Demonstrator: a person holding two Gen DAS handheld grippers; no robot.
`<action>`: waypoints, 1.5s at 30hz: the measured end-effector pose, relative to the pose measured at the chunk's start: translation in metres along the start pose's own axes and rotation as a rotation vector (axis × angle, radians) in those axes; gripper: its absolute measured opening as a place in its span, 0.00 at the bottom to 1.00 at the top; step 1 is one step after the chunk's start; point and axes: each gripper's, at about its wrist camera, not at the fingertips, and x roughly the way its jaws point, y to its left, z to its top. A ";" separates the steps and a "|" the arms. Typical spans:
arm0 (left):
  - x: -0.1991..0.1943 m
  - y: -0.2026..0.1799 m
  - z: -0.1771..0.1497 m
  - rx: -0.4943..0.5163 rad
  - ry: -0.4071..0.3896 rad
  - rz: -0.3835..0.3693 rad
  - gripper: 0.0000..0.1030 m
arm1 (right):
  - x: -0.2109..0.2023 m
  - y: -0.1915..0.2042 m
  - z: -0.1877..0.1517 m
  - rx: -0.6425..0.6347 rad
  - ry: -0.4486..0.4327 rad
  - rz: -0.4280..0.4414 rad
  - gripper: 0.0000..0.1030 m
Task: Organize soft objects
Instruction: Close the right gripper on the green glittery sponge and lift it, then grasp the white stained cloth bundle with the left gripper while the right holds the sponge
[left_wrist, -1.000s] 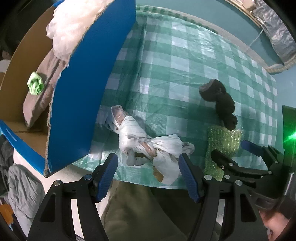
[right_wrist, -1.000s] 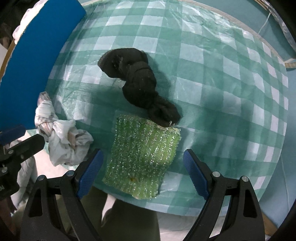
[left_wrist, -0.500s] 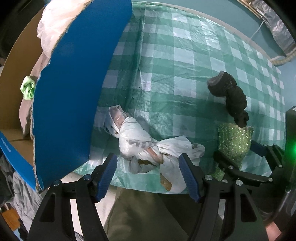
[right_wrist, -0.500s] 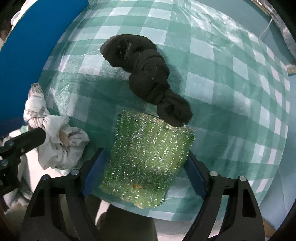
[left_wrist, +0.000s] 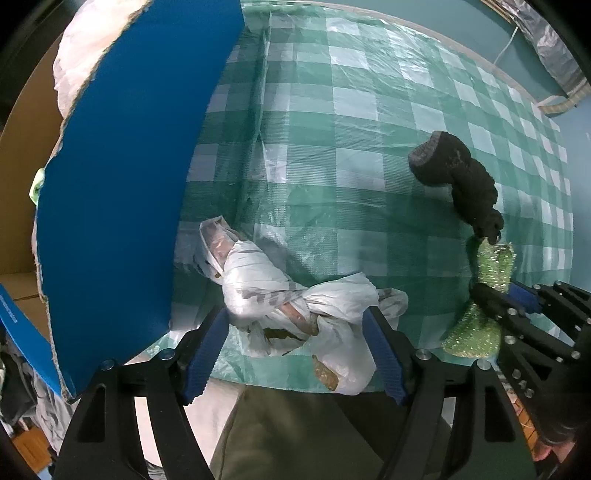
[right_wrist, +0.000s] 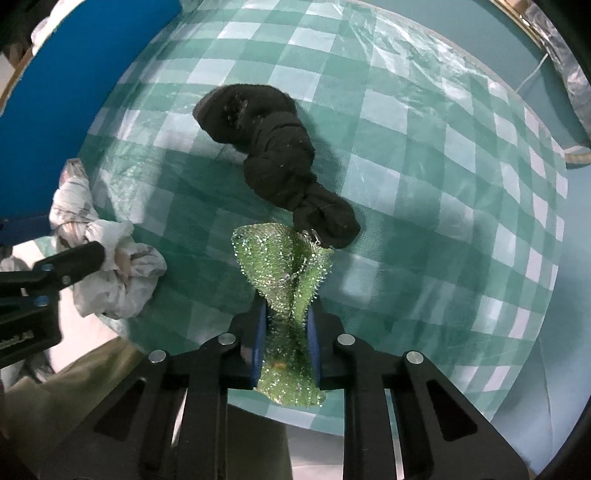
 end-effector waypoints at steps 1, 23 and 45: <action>0.001 0.002 0.001 0.000 0.000 0.001 0.76 | -0.002 -0.001 0.000 0.005 -0.005 0.008 0.16; 0.018 -0.020 0.009 0.042 0.008 -0.002 0.50 | -0.067 -0.038 0.011 0.002 -0.089 0.065 0.16; -0.083 -0.020 0.015 0.149 -0.189 -0.016 0.40 | -0.108 -0.021 0.021 -0.060 -0.158 0.023 0.16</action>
